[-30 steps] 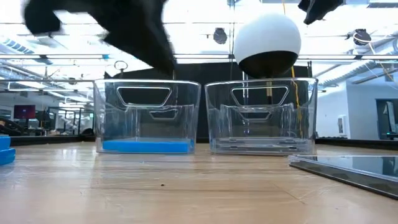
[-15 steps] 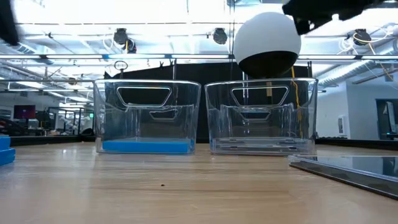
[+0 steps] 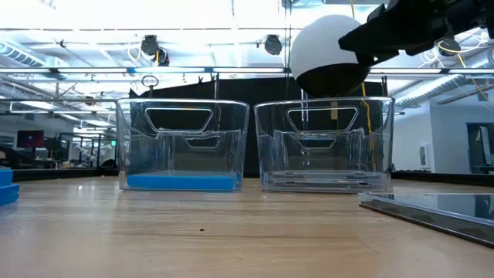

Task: Pick & place jewel cases by type
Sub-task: Put the blue cd case into the left transparent bin

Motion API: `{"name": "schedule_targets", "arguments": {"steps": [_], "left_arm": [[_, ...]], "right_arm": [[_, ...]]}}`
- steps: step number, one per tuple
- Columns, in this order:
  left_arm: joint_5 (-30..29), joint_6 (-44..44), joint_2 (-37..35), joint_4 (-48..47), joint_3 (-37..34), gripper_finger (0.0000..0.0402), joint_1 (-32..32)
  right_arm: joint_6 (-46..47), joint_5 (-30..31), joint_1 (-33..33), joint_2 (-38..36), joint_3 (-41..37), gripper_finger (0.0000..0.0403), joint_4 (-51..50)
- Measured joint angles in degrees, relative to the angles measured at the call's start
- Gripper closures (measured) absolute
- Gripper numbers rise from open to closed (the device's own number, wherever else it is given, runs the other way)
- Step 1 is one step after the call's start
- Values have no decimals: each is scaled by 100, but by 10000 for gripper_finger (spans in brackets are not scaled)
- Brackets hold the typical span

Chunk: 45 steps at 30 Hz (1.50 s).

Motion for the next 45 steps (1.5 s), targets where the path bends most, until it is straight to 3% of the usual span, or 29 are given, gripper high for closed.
{"name": "schedule_targets", "arguments": {"steps": [3, 9, 18, 22, 29, 32, 39, 45], "left_arm": [[97, -518, -3, 489, -151, 307, -238], [374, -609, -4, 1104, -602, 233, -211], [433, -507, -270, 432, -584, 100, 1], [931, -582, -588, 626, -584, 61, -131], [1784, -605, -767, 1346, -582, 61, -262], [1446, -590, -771, 1540, -564, 75, -269], [599, -712, -772, 1690, -451, 98, -339], [751, -195, -806, 909, -551, 86, 140]], "right_arm": [[-32, -6, -31, 0, 0, 402, 5], [-36, -6, -124, 0, 0, 402, -13], [-123, -9, -151, 0, 2, 402, -247], [-125, -9, -151, 0, 2, 402, -259], [-200, -15, -153, 0, 2, 401, -282], [-262, -38, -152, 0, 4, 401, -353], [-364, -736, -202, -39, 4, 402, -297], [-512, -785, -225, -63, 7, 402, -276]]}}
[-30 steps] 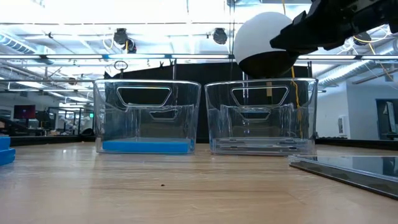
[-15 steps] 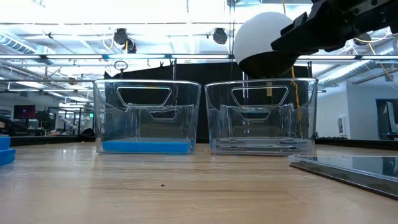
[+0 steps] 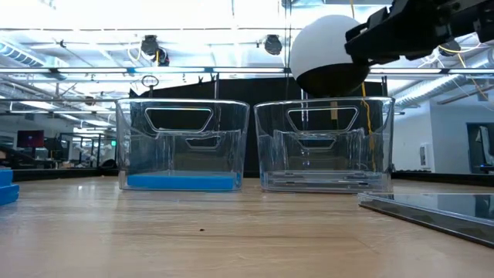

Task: Pick & place jewel cases by type
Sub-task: Put the blue cd case into the left transparent bin

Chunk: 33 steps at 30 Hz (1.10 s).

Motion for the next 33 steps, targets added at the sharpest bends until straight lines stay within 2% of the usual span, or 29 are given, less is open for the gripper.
{"name": "schedule_targets", "arguments": {"steps": [6, 9, 12, 15, 19, 22, 29, 33], "left_arm": [[563, 2372, -300, 133, -4, 70, 884], [798, 2937, -500, 201, -4, 69, 1186], [731, 2891, -756, -11, -4, 69, 1094], [694, 2313, -987, -120, -4, 69, 780], [1702, 1523, -952, 83, -4, 80, 349], [2418, 1262, -720, 437, -4, 107, 99], [2036, 1278, -86, 1389, 0, 180, -89], [2435, 1712, 391, 1333, -4, 218, 12]], "right_arm": [[-183, -411, 8, 0, 0, 402, -23], [-486, -391, 67, 0, 0, 402, -19], [-662, -385, 171, 48, 0, 403, 189], [-731, -382, 257, 45, 0, 403, 444], [-730, -317, 271, 44, 0, 403, 528], [-747, -59, 271, 44, 0, 403, 476], [-746, 77, 271, 44, 0, 401, 507], [-728, 74, 271, 44, 0, 402, 619]]}}
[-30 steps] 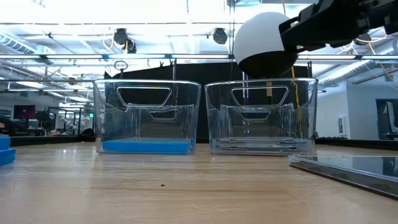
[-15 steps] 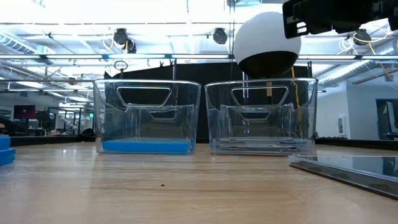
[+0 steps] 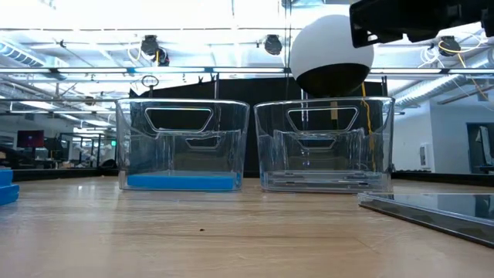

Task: Pick & place jewel cases by type
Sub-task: Put the blue cd case into the left transparent bin

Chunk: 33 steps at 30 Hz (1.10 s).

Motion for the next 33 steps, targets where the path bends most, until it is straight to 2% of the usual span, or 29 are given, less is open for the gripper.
{"name": "schedule_targets", "arguments": {"steps": [3, 10, 11, 12, 14, 18, 24, 33], "left_arm": [[111, 53, 228, -62, -4, 242, 50], [-85, -11, 316, -107, -15, 279, 220], [-327, -23, 320, 71, -19, 282, 250], [-489, -111, 334, 716, -19, 285, 313], [-585, -55, 371, 1267, -42, 289, 401], [-479, 391, 562, 1577, -107, 297, 595], [-434, 660, 782, 1548, -48, 300, 682], [-907, 896, 769, 1500, -64, 300, 800]], "right_arm": [[0, -7, 0, 0, 0, 402, 8], [20, -12, 0, 0, 0, 399, 6], [22, -12, 0, 0, 0, 399, 5], [22, -15, 2, 0, 0, 399, -2], [23, -14, 2, 0, 0, 399, -29], [114, -20, 39, -33, -7, 399, -168], [114, -25, 77, -80, -2, 399, -212], [114, -42, 79, -83, -2, 399, -126]]}}
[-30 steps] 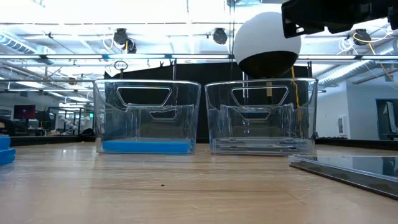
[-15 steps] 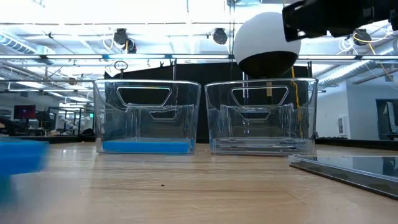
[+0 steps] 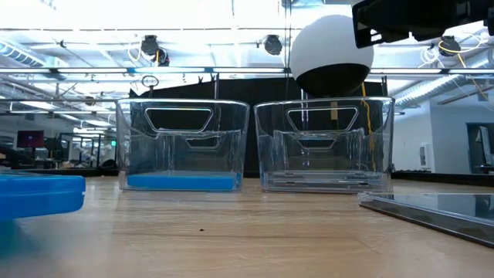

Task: Pick & place jewel cases by type
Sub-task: Put the blue cd case into the left transparent bin

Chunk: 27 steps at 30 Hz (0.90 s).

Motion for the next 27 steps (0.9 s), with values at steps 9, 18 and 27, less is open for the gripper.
{"name": "schedule_targets", "arguments": {"steps": [9, 18, 27], "left_arm": [[-345, 289, 0, -76, -19, 300, 161], [-580, -140, -176, -788, -38, 300, -314], [-795, -766, -474, -1792, -76, 300, -908]], "right_arm": [[225, -136, 253, 244, 541, 399, -442], [911, -196, 723, 1689, 2363, 399, -1763], [1528, -956, 623, 3041, 3336, 400, -1379]]}}
